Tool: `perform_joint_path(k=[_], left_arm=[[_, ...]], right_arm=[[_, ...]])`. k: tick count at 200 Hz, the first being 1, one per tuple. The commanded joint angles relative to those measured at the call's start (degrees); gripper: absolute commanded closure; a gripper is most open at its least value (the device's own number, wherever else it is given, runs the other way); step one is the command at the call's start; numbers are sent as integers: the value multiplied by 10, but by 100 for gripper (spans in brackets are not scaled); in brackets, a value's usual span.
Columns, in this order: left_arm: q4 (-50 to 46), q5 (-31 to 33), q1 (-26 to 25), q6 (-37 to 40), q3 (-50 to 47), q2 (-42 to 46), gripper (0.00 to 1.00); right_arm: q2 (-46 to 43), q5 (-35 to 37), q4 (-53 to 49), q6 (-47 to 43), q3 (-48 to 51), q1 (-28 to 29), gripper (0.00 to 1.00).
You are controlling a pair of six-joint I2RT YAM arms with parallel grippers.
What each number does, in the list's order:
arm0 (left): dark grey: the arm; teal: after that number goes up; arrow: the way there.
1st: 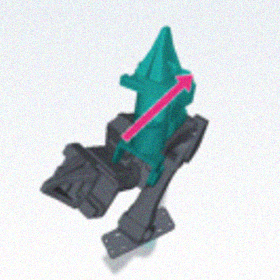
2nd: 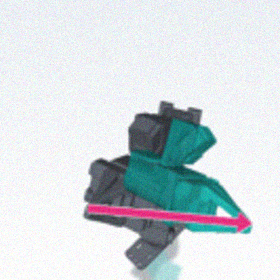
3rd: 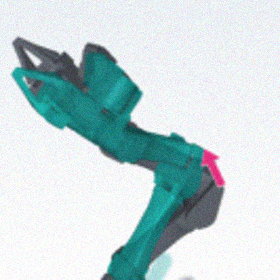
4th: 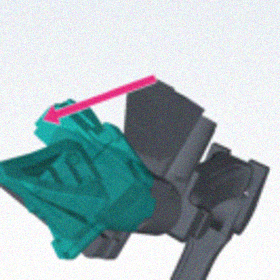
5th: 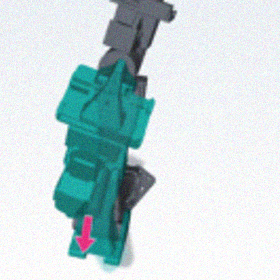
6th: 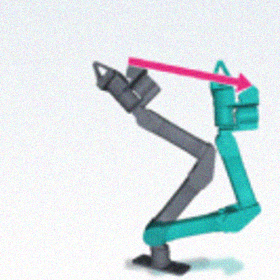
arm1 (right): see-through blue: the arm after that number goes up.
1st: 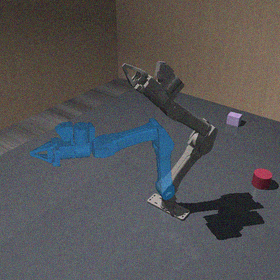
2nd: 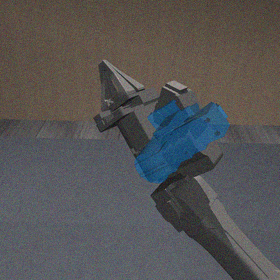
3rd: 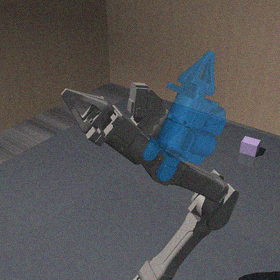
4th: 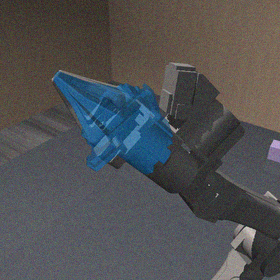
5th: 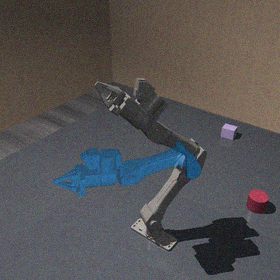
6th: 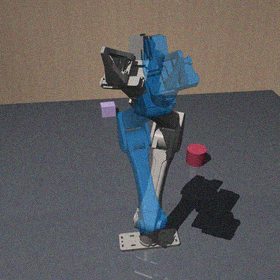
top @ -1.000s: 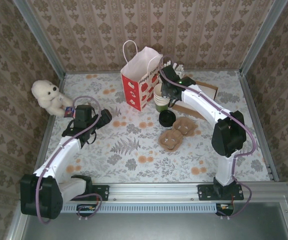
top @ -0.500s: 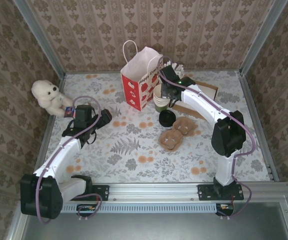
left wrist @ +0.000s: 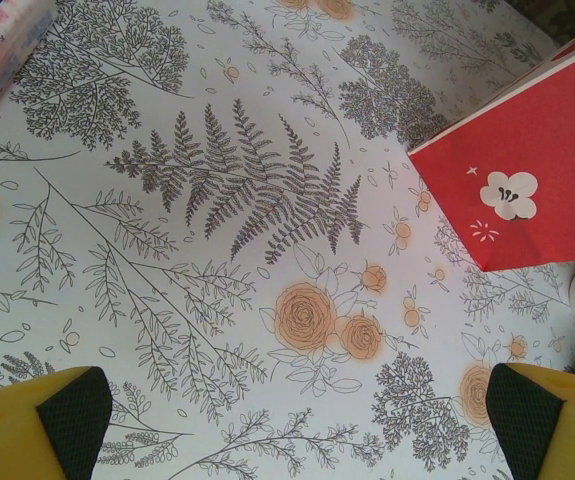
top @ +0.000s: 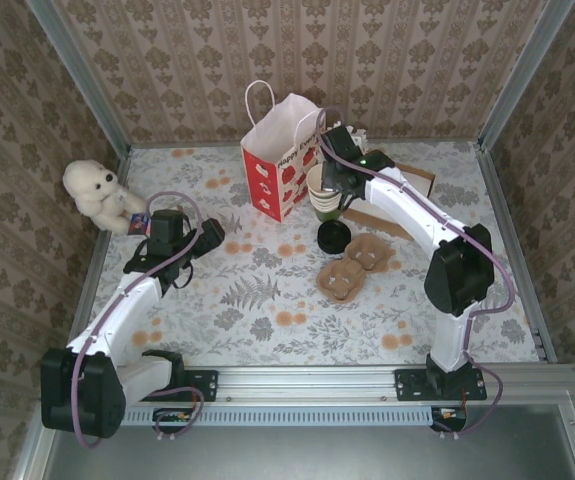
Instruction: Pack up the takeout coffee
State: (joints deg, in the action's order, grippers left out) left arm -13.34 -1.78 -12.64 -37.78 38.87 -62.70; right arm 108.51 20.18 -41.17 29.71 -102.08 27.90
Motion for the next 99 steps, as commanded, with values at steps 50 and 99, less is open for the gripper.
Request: perform_joint_path(k=[50, 99], left_arm=[[-27, -33, 15, 4, 38, 1, 0], [-62, -65, 18, -1, 85, -2, 0]], right_arm=[[-99, -16, 26, -11, 12, -6, 100], [-180, -51, -3, -24, 29, 10, 100]])
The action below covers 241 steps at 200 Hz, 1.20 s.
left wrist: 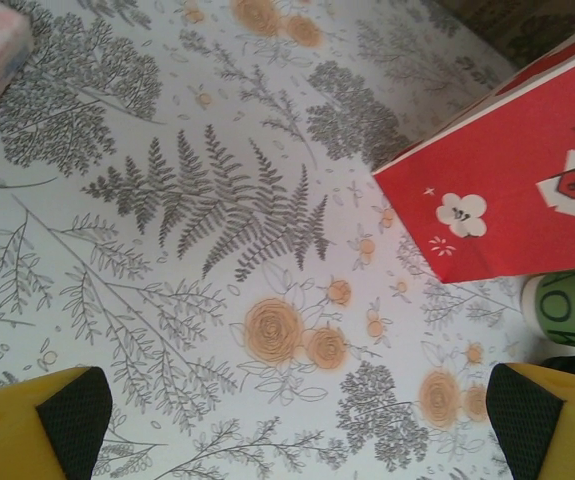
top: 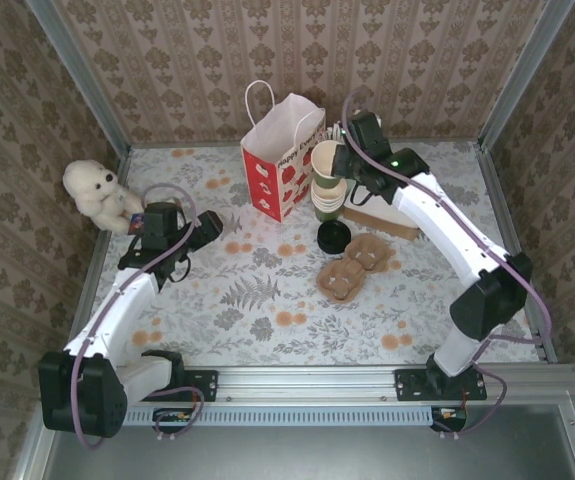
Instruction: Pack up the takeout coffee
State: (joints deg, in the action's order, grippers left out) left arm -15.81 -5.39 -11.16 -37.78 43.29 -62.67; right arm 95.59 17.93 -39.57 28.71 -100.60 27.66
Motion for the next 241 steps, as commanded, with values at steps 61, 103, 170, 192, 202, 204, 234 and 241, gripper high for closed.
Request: perform_joint_path(k=[61, 103, 170, 192, 202, 204, 234, 241], left_arm=[[-72, -156, 5, 8, 87, 7, 0], [-70, -189, 2, 10, 70, 39, 0], [-90, -211, -10, -10, 36, 27, 0], [-112, -190, -14, -15, 31, 12, 0], [-118, -185, -16, -19, 30, 1, 0], [-118, -184, -17, -21, 30, -2, 0], [-113, -153, -40, -33, 33, -39, 0], [-115, -139, -50, -36, 38, -47, 0]], right_arm=[[-82, -76, -46, -11, 75, 95, 100], [-33, -63, 7, 38, 157, 155, 100], [31, -26, 116, 52, 229, 186, 100], [32, -15, 138, 48, 250, 186, 99], [34, -14, 146, 46, 259, 187, 97], [34, -13, 147, 46, 260, 186, 97], [38, -5, 148, 47, 266, 186, 95], [38, -3, 146, 47, 266, 187, 94]])
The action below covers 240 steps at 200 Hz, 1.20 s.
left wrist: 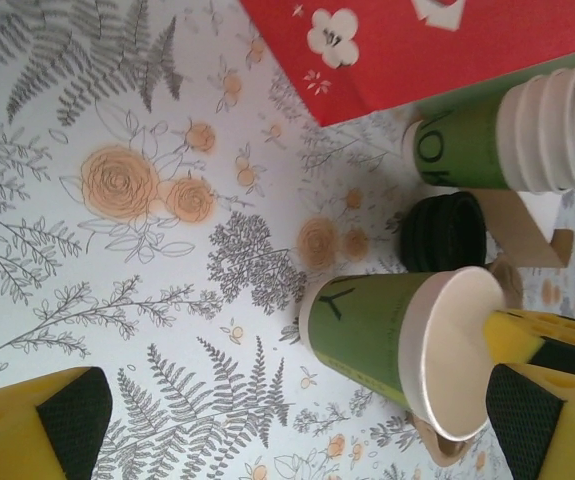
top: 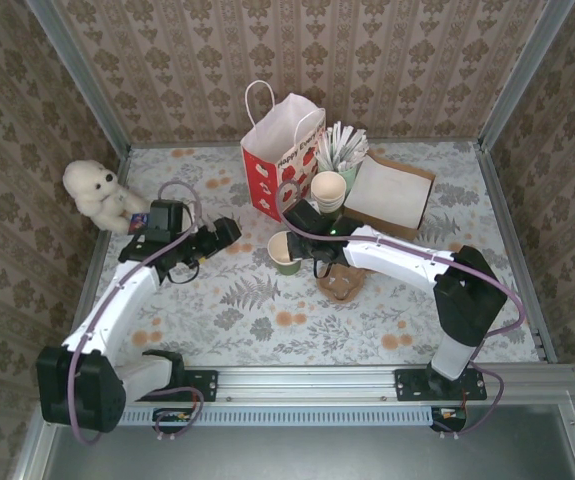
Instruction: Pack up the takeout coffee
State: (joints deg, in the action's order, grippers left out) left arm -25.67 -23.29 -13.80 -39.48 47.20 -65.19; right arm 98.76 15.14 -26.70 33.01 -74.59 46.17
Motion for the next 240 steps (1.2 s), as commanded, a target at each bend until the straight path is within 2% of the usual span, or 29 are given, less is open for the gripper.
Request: perform_joint_path(k=[1, 41, 103, 131, 150, 211, 240], left_arm=[[-17, 42, -25, -20, -1, -22, 0], [-57, 110, -57, -33, 24, -66, 0], [-61, 110, -67, -34, 36, -96, 0], [-61, 107, -69, -33, 40, -101, 0], [-61, 106, -71, -32, 42, -105, 0], [-61, 103, -72, -31, 44, -109, 0], [-50, 98, -71, -26, 42, -104, 0]], right_arm=[[7, 25, 16, 4, 6, 1, 94], [7, 26, 4, 9, 9, 1, 87], [15, 27, 3, 3, 13, 1, 87], [12, 23, 11, -3, 20, -2, 83], [5, 23, 12, -8, 19, -1, 77], [-51, 22, -5, -15, 6, -11, 43], [-96, -2, -11, -9, 20, -45, 32]])
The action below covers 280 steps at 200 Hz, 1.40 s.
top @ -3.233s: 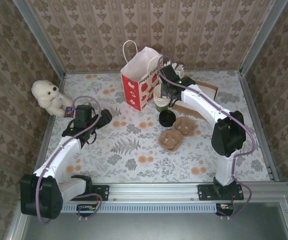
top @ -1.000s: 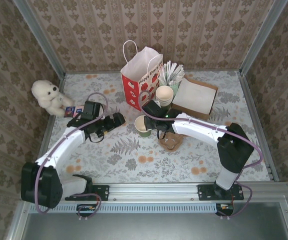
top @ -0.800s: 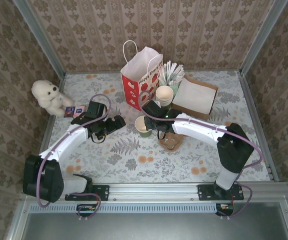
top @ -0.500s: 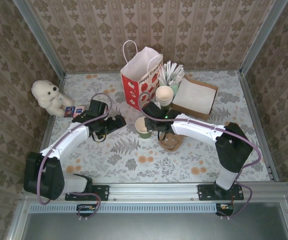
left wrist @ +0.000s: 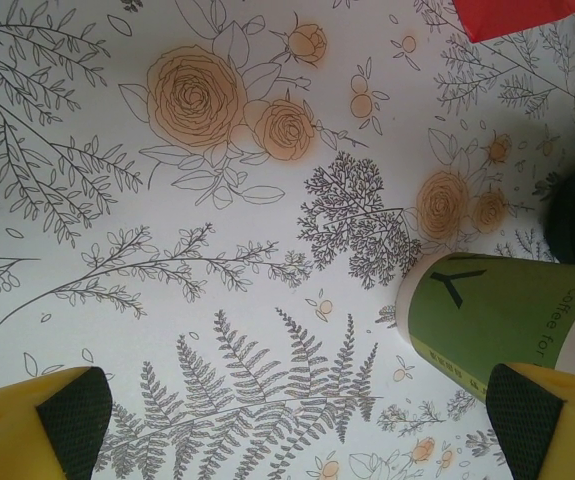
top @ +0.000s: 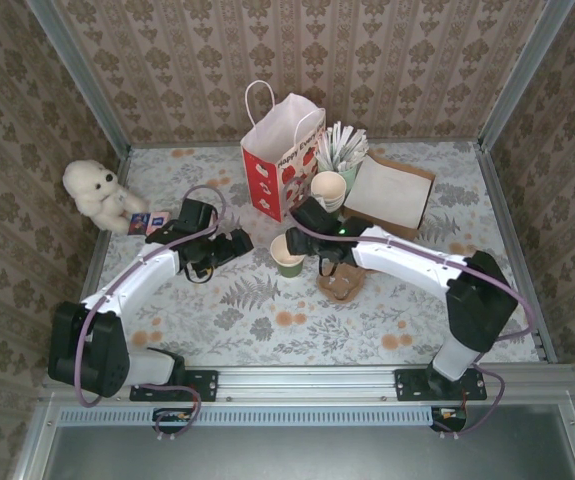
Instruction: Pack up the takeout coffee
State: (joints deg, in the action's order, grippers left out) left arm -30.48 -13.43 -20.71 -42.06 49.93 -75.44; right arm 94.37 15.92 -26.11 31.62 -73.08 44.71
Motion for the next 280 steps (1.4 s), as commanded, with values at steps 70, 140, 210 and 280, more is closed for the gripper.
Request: perform_joint_path(k=[70, 140, 210, 280], left_arm=[[45, -27, -5, 10, 8, 17, 0], [42, -20, -5, 9, 1, 30, 0], [39, -12, -5, 4, -7, 38, 0], [43, -7, -5, 8, -7, 45, 0]], right_arm=[[-10, -144, 15, -128, 60, -151, 39], [77, -126, 78, -247, 36, -137, 48], [128, -124, 80, -282, 7, -131, 56], [96, -123, 77, -285, 0, -129, 56]])
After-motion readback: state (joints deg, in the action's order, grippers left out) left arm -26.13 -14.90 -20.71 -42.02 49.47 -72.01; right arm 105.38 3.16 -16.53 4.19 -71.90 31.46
